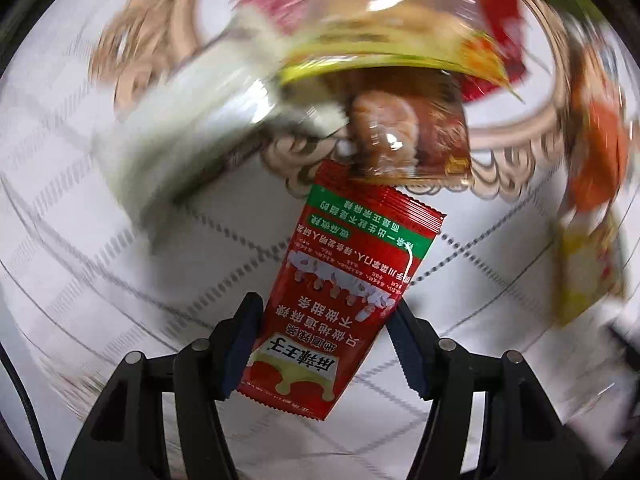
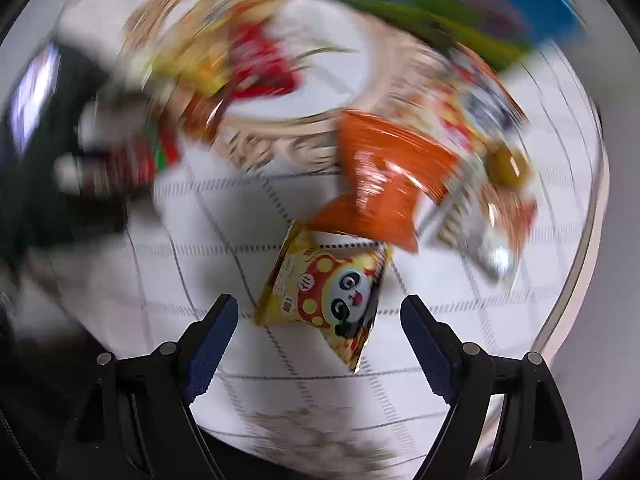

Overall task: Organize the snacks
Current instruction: 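Grasp the red sauce packet with left tool while right tool grasps yellow panda chip bag, then carry both packets into the box and open both tools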

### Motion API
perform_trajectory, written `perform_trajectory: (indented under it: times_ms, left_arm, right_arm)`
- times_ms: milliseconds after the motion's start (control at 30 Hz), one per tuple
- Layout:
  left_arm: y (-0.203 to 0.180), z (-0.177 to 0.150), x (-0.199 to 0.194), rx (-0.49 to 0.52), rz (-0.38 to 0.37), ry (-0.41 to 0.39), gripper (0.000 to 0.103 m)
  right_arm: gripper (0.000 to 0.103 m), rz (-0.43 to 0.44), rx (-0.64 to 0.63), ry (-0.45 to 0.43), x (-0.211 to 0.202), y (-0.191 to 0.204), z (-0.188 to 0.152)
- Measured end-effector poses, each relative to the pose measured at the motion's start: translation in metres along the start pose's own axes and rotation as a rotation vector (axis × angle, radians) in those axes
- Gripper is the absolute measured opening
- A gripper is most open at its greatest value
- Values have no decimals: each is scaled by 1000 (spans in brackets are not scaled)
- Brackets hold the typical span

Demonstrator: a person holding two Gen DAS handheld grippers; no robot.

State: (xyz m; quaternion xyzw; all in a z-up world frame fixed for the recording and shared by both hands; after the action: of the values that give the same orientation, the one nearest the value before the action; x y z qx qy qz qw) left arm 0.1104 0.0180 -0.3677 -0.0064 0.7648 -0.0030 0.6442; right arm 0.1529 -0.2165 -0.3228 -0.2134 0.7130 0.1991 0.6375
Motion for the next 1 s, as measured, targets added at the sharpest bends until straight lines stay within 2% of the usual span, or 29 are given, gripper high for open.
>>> perform_trajectory:
  times_ms: [67,100,267,367,400,433,467,600,633,667,700,767,833,900,967,1000]
  left_arm:
    - [2,-4,6,-70,-70,23,61]
    - [2,-5,9,-80,-76,27,62]
    - [-4,-10,24,-37,-26,27,63]
    - [-16,-11,27,10,-4,36,64]
    - [-20,-9,27,27,0,41,64]
    - [-23,-6,25,41,3,45,64]
    - [-29,-8,26,48,4,48,64]
    - [-32,-2,31,65,11,58,64]
    - [-33,-1,32,67,15,58,64]
    - [-19,2,29,68,16,57,64]
    - [-21,6,28,66,18,55,64]
    - [-20,7,26,60,20,51,64]
    - [-24,7,29,59,24,50,64]
    - [-35,3,39,65,32,49,64]
    - [-40,4,38,74,45,42,64]
    - [-44,2,38,74,50,38,60]
  right_arm:
    - [86,-62,-158,43,12,15,2]
    - [86,-84,-220,62,17,20,3]
    - [86,-225,-600,208,62,46,-8]
    - [85,-257,-679,285,80,46,-16]
    - [77,-253,-666,304,84,44,-17]
    - [72,-242,-638,318,86,41,-17]
    - [72,-229,-586,327,88,36,-16]
    - [63,-99,-231,296,80,3,-10]
    - [63,-41,-106,274,77,-8,-8]
    - [63,55,82,233,73,-26,-7]
    - [63,107,185,217,73,-37,-5]
    - [65,267,467,187,76,-64,-13]
    - [77,418,625,152,77,-77,-26]
    - [80,429,639,121,72,-83,-33]
    - [80,391,586,91,66,-84,-41]
    - [80,375,572,88,56,-81,-24]
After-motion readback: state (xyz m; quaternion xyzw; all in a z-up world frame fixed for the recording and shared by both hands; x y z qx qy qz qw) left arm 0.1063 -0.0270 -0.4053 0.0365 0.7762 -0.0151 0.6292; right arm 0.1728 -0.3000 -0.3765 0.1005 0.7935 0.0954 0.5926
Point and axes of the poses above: each gripper's, at about its wrist camera, not at the fingertips, and x roughly the way its jaws point, y to its left, z to its top, the point moved 6 cm from there along x, roughly the way its jaws point, and after that the axes turned 2 degrees about x, right-handed, at the moved point
